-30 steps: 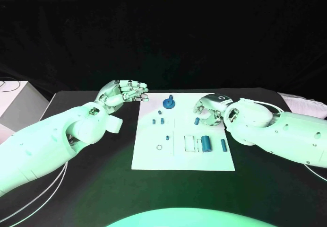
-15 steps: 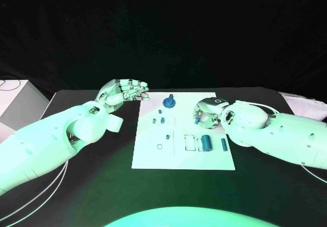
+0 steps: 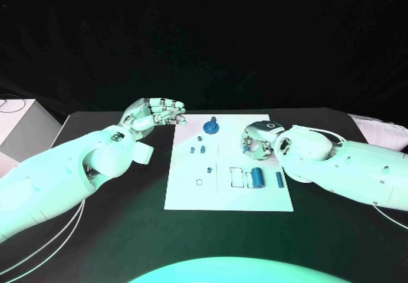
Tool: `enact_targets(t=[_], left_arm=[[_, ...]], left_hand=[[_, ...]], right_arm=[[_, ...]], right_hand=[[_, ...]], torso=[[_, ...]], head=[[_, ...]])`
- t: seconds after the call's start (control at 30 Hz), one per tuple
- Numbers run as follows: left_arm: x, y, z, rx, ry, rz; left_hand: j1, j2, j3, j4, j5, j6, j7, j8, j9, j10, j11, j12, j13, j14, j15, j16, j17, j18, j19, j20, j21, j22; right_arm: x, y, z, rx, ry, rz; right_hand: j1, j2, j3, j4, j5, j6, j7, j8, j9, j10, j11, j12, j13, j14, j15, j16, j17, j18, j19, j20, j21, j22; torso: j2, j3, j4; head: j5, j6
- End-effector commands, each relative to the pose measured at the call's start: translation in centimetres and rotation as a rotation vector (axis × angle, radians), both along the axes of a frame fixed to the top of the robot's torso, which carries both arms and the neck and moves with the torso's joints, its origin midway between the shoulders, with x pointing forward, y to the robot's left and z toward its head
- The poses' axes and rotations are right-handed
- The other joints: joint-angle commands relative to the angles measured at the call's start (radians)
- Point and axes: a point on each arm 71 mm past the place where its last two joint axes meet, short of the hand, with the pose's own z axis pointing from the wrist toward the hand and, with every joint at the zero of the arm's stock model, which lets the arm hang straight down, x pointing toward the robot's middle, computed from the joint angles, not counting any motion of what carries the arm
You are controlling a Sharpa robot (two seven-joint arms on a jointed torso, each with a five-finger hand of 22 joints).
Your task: Assemble the parts on the task board
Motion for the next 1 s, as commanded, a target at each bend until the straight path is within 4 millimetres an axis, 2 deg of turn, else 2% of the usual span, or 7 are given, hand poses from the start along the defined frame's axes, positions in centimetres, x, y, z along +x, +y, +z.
enact_targets(t=[0.03,0.13,0.33,0.63,0.8,1.0], left_arm=[[0.0,-0.2,0.1,-0.005,-0.005,-0.013],[0.0,-0.1,0.1,-0.004,-0.005,-0.013],[0.0,-0.1,0.0,-0.002,-0.002,-0.011],[0.0,0.1,-0.1,-0.001,-0.001,-0.005],[0.0,0.1,-0.2,-0.002,0.0,-0.005],[0.0,0.0,-0.4,-0.005,0.002,-0.006]], left_hand=[[0.006,0.004,-0.005,-0.001,0.002,0.001,0.007,-0.005,-0.001,-0.003,0.003,-0.006,0.001,0.002,0.001,-0.003,0.001,0.012,0.009,-0.001,-0.003,-0.002],[0.006,0.004,-0.005,-0.001,0.002,0.001,0.007,-0.005,-0.001,-0.003,0.003,-0.006,0.001,0.002,0.001,-0.003,0.001,0.012,0.009,-0.001,-0.003,-0.002],[0.007,0.005,-0.005,-0.001,0.002,0.002,0.007,-0.005,-0.001,-0.002,0.002,-0.007,0.002,0.003,0.001,-0.005,0.002,0.012,0.01,-0.001,-0.005,-0.003],[0.007,0.005,-0.005,-0.001,0.002,0.002,0.007,-0.005,-0.001,-0.002,0.002,-0.007,0.002,0.003,0.001,-0.005,0.002,0.012,0.01,-0.001,-0.005,-0.003],[0.007,0.005,-0.005,-0.001,0.002,0.002,0.007,-0.005,-0.001,-0.002,0.002,-0.007,0.002,0.003,0.001,-0.005,0.002,0.012,0.01,-0.001,-0.005,-0.003],[0.007,0.005,-0.005,-0.001,0.002,0.002,0.007,-0.005,-0.001,-0.002,0.002,-0.007,0.002,0.003,0.001,-0.005,0.002,0.012,0.01,-0.001,-0.005,-0.003]], right_arm=[[-0.2,0.3,0.1,0.029,-0.032,-0.003],[-0.2,0.2,0.2,0.046,-0.046,-0.014],[-0.3,-0.2,0.5,0.092,-0.043,-0.043],[-1.3,-0.4,2.5,0.164,-0.06,-0.045],[-2.5,0.9,3.9,0.21,-0.07,-0.002],[-4.1,4.0,4.1,0.234,-0.068,0.092]], right_hand=[[0.009,0.021,0.01,-0.001,0.006,0.011,-0.001,0.011,0.007,0.019,-0.007,-0.002,0.004,0.037,-0.01,0.007,0.002,0.003,0.028,-0.009,0.005,0.004],[0.015,0.037,0.023,-0.01,-0.016,0.016,-0.004,0.021,0.016,0.034,-0.011,-0.008,0.004,0.038,-0.014,0.011,0.006,0.001,0.031,-0.013,0.013,0.01],[0.019,0.058,0.05,-0.024,-0.006,0.02,-0.007,0.036,0.032,0.059,-0.016,-0.015,0.006,0.04,-0.018,0.016,0.012,0.0,0.033,-0.018,0.023,0.019],[0.019,0.061,0.055,-0.027,-0.006,0.019,-0.007,0.039,0.034,0.064,-0.017,-0.017,0.006,0.04,-0.018,0.015,0.01,0.0,0.032,-0.019,0.021,0.018],[0.019,0.061,0.057,-0.029,-0.006,0.019,-0.007,0.039,0.035,0.064,-0.017,-0.018,0.006,0.04,-0.019,0.016,0.011,0.0,0.033,-0.019,0.022,0.019],[0.02,0.061,0.061,-0.032,-0.004,0.018,-0.007,0.04,0.037,0.065,-0.017,-0.02,0.006,0.04,-0.019,0.016,0.011,0.0,0.033,-0.019,0.023,0.02]], torso=[[-0.001,-0.0003,0.0003],[-0.001,-0.0003,0.0003],[-0.001,-0.0006,0.0005],[-0.002,-0.0009,-0.0003],[-0.003,-0.0006,-0.0007],[-0.001,0.0003,-0.0009]], head=[[0.0,0.0],[0.0,0.0],[0.001,0.0],[0.008,0.0],[0.011,-0.001],[0.018,0.0]])
